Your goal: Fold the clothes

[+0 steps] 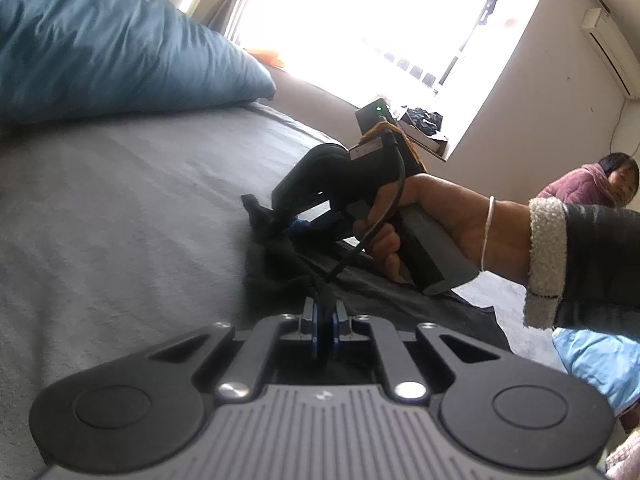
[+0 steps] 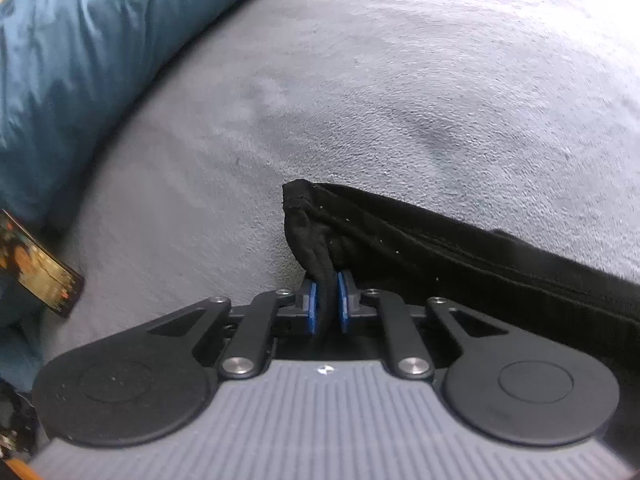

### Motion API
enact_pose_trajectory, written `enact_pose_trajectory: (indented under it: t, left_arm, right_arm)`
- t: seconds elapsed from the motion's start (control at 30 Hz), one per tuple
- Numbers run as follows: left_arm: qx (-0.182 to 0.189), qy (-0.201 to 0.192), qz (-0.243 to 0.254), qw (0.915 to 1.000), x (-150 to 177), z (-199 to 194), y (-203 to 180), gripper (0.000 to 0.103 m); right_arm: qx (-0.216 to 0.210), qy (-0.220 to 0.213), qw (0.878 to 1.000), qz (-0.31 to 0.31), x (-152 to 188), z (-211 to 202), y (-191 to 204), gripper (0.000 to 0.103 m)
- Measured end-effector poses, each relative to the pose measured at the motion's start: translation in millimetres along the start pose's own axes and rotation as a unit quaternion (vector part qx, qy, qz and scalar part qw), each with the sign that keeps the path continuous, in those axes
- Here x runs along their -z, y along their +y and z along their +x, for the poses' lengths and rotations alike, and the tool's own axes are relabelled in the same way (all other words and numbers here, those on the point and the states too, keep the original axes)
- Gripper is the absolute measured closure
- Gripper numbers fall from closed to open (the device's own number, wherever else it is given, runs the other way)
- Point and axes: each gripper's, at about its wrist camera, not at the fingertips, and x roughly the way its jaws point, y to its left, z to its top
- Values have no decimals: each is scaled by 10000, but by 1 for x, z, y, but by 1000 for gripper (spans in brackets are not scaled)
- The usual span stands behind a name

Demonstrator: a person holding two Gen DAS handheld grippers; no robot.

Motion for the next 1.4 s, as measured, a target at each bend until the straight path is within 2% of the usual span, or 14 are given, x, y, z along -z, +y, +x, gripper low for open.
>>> enact_pose_trajectory:
  t: [0.17,0.37,0.53,0.67,0.77,0.9,1.07,1.23,1.3,1.4]
  left_arm:
    - [-5,24,73,10000,2,0,-4,96]
    - [163,-27,125,9998,1,-1,-8,96]
    - [669,-108,240,9974,-6,-2,-20,96]
    - [1266,-123,559,9903,-16,0,-44,96]
    - [1711,-72,889,9812,-20,6,-72,96]
    - [2282,190,1239,9655,-20,21,-112,96]
    - [2894,928,1618,9389,-6,52,-168,96]
    - [3001,1653,2101,9157,24,89,-212,96]
    - [2979,1865,2179,9105,36,101,-223,96]
    - [2915,2071,2218,9072,48,113,-233,96]
  right_arm:
    - [-44,-94,9999,-54,0,-8,2,94]
    - [-129,-274,9994,-139,-3,-15,6,96]
    - [-435,-580,9974,-46,1,-47,-5,96]
    - [-695,-916,9934,53,8,-95,-27,96]
    - [-815,-1191,9894,158,17,-135,-51,96]
    - [-750,-1496,9853,330,38,-179,-92,96]
    - [-676,-1818,9785,693,79,-218,-158,96]
    - [-727,-1877,9697,1382,127,-213,-233,96]
    - [-782,-1878,9656,1620,140,-204,-257,96]
    - [-940,-1915,9588,1877,153,-195,-283,96]
